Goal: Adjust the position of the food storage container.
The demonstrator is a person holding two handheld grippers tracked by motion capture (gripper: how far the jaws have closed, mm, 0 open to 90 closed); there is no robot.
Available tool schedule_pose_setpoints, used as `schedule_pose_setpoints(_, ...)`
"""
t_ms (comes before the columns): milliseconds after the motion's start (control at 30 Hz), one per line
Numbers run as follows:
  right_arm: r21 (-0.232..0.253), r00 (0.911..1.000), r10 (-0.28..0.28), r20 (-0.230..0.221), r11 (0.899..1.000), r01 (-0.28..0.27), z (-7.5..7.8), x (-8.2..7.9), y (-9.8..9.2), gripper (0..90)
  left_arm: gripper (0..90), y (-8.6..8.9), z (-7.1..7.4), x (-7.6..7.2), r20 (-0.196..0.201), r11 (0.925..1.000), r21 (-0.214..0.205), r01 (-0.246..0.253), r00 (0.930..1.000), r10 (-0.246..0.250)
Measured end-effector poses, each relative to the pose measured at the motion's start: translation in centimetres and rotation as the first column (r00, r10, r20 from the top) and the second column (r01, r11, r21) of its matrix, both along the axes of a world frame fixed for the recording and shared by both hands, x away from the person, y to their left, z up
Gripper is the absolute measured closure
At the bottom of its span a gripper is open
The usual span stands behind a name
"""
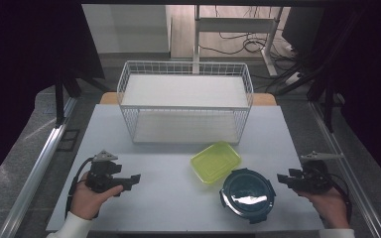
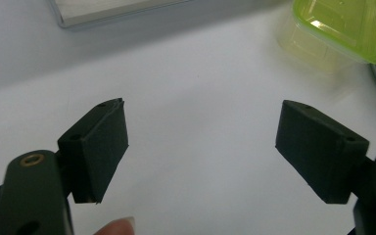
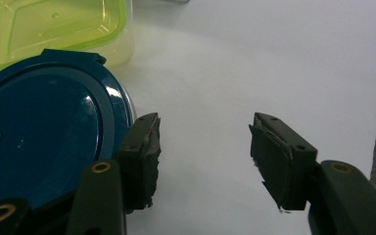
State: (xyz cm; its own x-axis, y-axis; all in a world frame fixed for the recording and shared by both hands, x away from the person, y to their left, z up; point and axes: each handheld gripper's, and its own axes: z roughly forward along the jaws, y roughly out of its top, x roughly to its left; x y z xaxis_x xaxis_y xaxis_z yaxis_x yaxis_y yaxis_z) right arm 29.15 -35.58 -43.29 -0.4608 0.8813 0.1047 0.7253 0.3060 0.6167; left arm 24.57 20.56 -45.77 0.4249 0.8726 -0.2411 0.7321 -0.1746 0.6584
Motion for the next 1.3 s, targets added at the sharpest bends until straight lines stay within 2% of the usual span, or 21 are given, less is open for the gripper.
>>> schedule_pose_setpoints(133, -0.024, 0.9999, 0.013, -0.006, 1.0, -0.013, 0.1, 0.3, 0.5, 48.8, 19.5, 0.0, 0.0, -0.1, -0.001, 1.0, 0.001, -0.001, 1.0, 0.001)
schedule_pose_setpoints(367, -0.071, 0.9973, 0.062, -0.04, 0.995, -0.065, 0.1, 2.0, 2.1, 67.1, 19.3, 0.0, 0.1, -0.1, 0.0, 1.0, 0.003, -0.001, 1.0, 0.001)
schedule_pose_setpoints(400, -0.087, 0.9953, 0.079, -0.057, 0.993, -0.084, 0.1, 2.4, 2.5, 73.1, 19.2, 0.0, 0.1, -0.1, 0.0, 1.0, 0.003, -0.002, 1.0, 0.002)
schedule_pose_setpoints(433, -0.087, 0.9953, 0.079, -0.057, 0.993, -0.084, 0.1, 2.4, 2.5, 73.1, 19.2, 0.0, 0.0, -0.2, 0.0, 1.0, 0.004, -0.002, 1.0, 0.002)
schedule_pose_setpoints(533, -0.119, 0.9918, 0.1, -0.079, 0.987, -0.109, 0.0, 2.8, 3.2, 81.9, 19.2, 0.0, 0.0, -0.2, -0.003, 1.0, 0.006, -0.001, 1.0, 0.001)
schedule_pose_setpoints(567, -0.144, 0.9874, 0.126, -0.096, 0.98, -0.139, -0.2, 3.2, 3.9, 86.6, 19.2, 0.0, 0.0, -0.1, -0.004, 1.0, 0.006, 0.0, 1.0, 0.0)
schedule_pose_setpoints(633, -0.152, 0.9858, 0.136, -0.099, 0.977, -0.15, -0.4, 3.3, 4.1, 88.0, 19.1, 0.0, -0.1, -0.1, -0.006, 1.0, 0.009, 0.002, 1.0, -0.002)
schedule_pose_setpoints(667, -0.161, 0.9828, 0.15, -0.107, 0.973, -0.166, -0.5, 3.4, 4.4, 88.5, 19.2, -0.1, -0.1, -0.1, -0.007, 1.0, 0.008, 0.002, 1.0, -0.002)
schedule_pose_setpoints(700, -0.183, 0.9782, 0.17, -0.12, 0.965, -0.19, -0.8, 3.6, 5.0, 88.6, 19.1, -0.1, -0.1, -0.1, -0.009, 0.9999, 0.01, 0.003, 1.0, -0.003)
schedule_pose_setpoints(733, -0.183, 0.9782, 0.17, -0.12, 0.965, -0.19, -0.8, 3.6, 5.0, 88.6, 19.1, -0.1, -0.2, -0.1, -0.01, 0.9999, 0.011, 0.004, 0.9999, -0.004)
schedule_pose_setpoints(900, -0.228, 0.9671, 0.202, -0.154, 0.945, -0.234, -1.5, 3.8, 5.5, 88.8, 19.1, -0.2, -0.3, -0.1, -0.014, 0.9998, 0.016, 0.008, 0.9999, -0.008)
schedule_pose_setpoints(1033, -0.231, 0.9583, 0.223, -0.178, 0.937, -0.261, -1.9, 3.7, 5.6, 88.8, 19.1, -0.2, -0.4, -0.1, -0.017, 0.9997, 0.02, 0.013, 0.9998, -0.012)
schedule_pose_setpoints(1233, -0.256, 0.9578, 0.23, -0.172, 0.928, -0.269, -1.9, 3.4, 6.3, 89.0, 19.1, -0.5, -0.5, -0.1, -0.022, 0.9995, 0.026, 0.019, 0.9996, -0.019)
schedule_pose_setpoints(1300, -0.259, 0.9595, 0.22, -0.176, 0.93, -0.261, -1.9, 3.3, 6.3, 89.0, 19.1, -0.5, -0.6, -0.1, -0.026, 0.9993, 0.029, 0.022, 0.9994, -0.021)
